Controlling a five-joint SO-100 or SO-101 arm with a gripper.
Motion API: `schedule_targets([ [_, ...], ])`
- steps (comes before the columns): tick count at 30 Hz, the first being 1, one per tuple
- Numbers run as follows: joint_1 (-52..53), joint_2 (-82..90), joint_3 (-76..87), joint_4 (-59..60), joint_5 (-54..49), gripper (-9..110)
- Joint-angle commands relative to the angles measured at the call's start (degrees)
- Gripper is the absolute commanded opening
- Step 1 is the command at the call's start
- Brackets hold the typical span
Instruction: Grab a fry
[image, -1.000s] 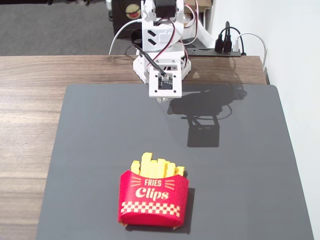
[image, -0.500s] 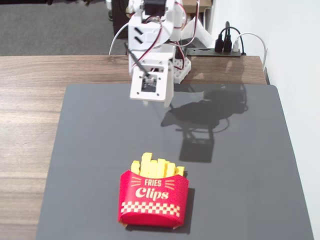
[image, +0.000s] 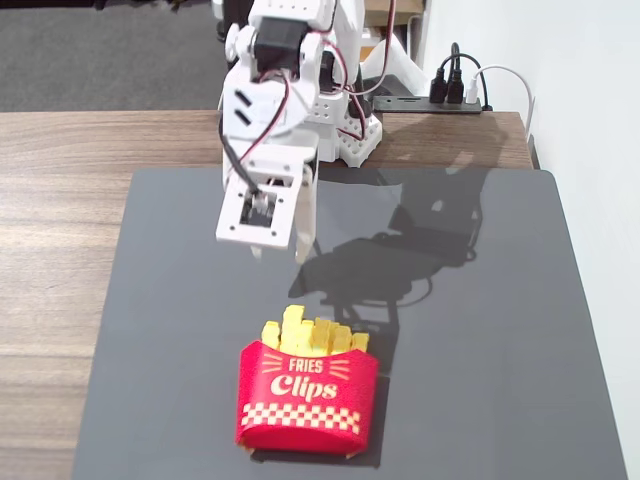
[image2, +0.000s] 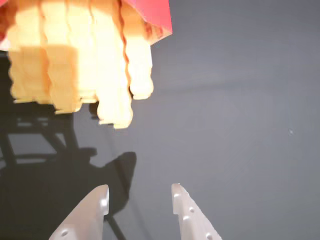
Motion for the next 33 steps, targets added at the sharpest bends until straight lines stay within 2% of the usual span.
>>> schedule_targets([
  [1,-1.6,-3.5,-4.1,-2.1,0.7,17],
  [12,-3.7,-14.5,-10.5,-7.0,2.5,16],
  [33,-6.1,-23.7,-14.2,-12.2,4.7,13],
])
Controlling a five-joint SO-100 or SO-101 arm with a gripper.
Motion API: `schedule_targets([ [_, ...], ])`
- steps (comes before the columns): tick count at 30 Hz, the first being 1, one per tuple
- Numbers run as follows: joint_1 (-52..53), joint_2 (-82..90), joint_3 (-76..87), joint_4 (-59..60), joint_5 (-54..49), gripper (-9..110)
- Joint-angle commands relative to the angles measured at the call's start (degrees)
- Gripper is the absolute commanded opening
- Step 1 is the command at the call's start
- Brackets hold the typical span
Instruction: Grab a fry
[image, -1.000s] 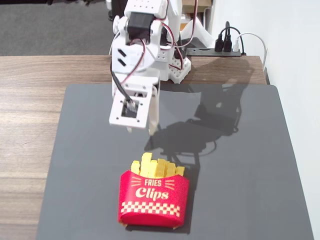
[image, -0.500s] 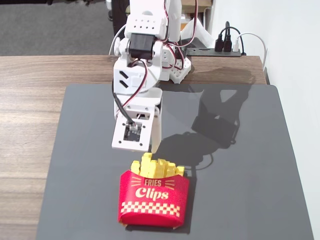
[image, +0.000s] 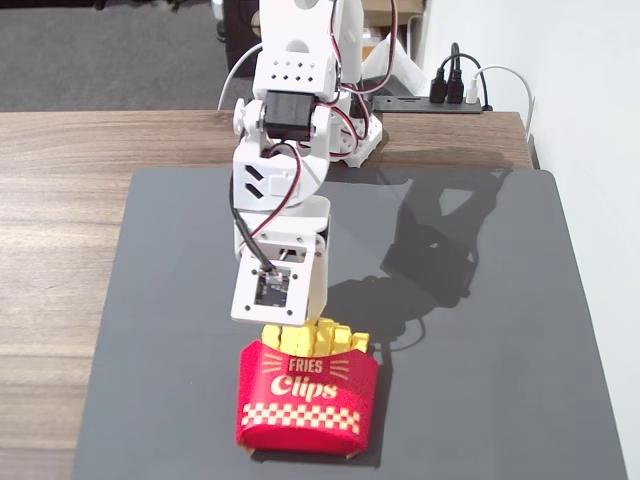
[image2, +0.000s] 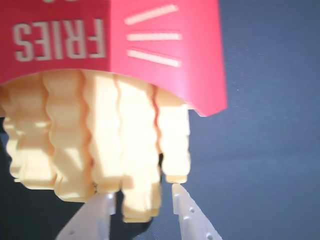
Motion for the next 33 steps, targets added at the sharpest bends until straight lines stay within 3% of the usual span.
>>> schedule_targets([
  [1,-0.8,-0.1,-3.0,-1.2,0.6,12],
  [13,-1.3,-0.1,-3.3,-1.3,1.7,1],
  [33,-1.8,13.2,6.5,3.6,1.3,1],
])
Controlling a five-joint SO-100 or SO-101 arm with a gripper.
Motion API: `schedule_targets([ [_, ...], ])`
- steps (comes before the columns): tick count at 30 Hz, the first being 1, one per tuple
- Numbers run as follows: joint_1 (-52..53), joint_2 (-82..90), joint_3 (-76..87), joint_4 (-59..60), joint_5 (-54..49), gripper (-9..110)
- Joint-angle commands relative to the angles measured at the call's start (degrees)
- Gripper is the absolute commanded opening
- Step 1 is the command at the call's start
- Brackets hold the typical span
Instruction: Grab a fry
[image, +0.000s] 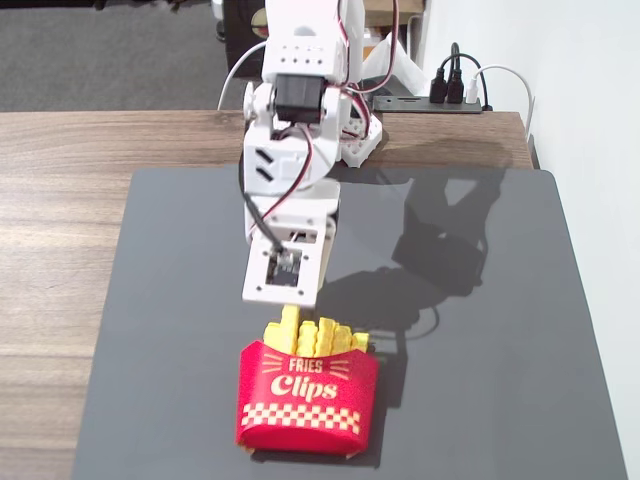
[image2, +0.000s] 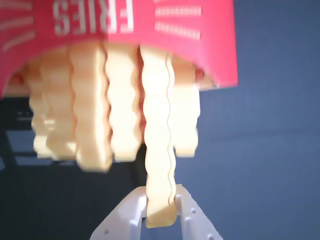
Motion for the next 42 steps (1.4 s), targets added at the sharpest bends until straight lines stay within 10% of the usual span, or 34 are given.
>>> schedule_targets([
  [1,-0.5,6.2,2.5,0.8,-0.4,1],
  [30,-1.1,46.2,30.4,16.5,-0.3,1],
  [42,1.1,43.9,11.4,34.9,-0.4,1],
])
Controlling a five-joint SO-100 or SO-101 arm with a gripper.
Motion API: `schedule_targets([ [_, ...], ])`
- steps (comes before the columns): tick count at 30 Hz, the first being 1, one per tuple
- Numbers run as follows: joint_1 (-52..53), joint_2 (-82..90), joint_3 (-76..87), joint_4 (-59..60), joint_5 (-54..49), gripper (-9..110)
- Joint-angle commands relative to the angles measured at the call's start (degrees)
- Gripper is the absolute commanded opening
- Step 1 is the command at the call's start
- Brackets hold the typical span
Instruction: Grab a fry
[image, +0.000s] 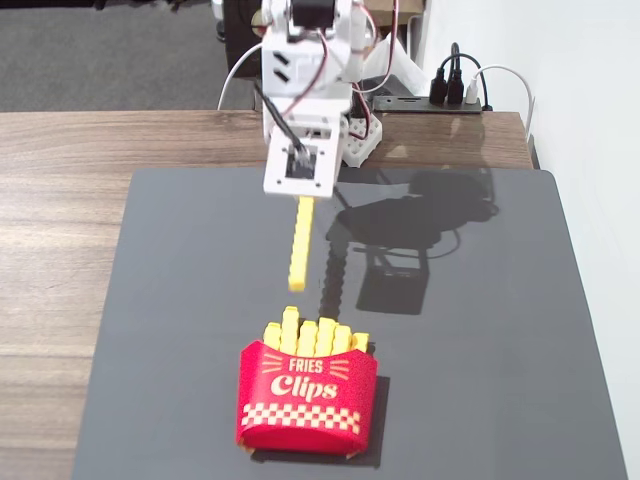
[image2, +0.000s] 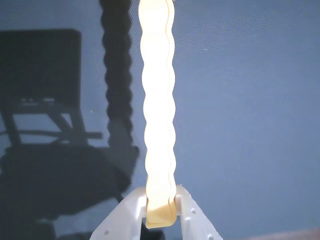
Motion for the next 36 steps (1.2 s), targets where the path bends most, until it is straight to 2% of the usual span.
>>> schedule_targets([
  [1,0.6,-1.8,-8.9,3.7,-0.6,1],
  [14,-0.3,-14.1,-34.7,12.9,-0.7,1],
  [36,-2.5,-17.6,-35.2,8.8,-0.5,1],
])
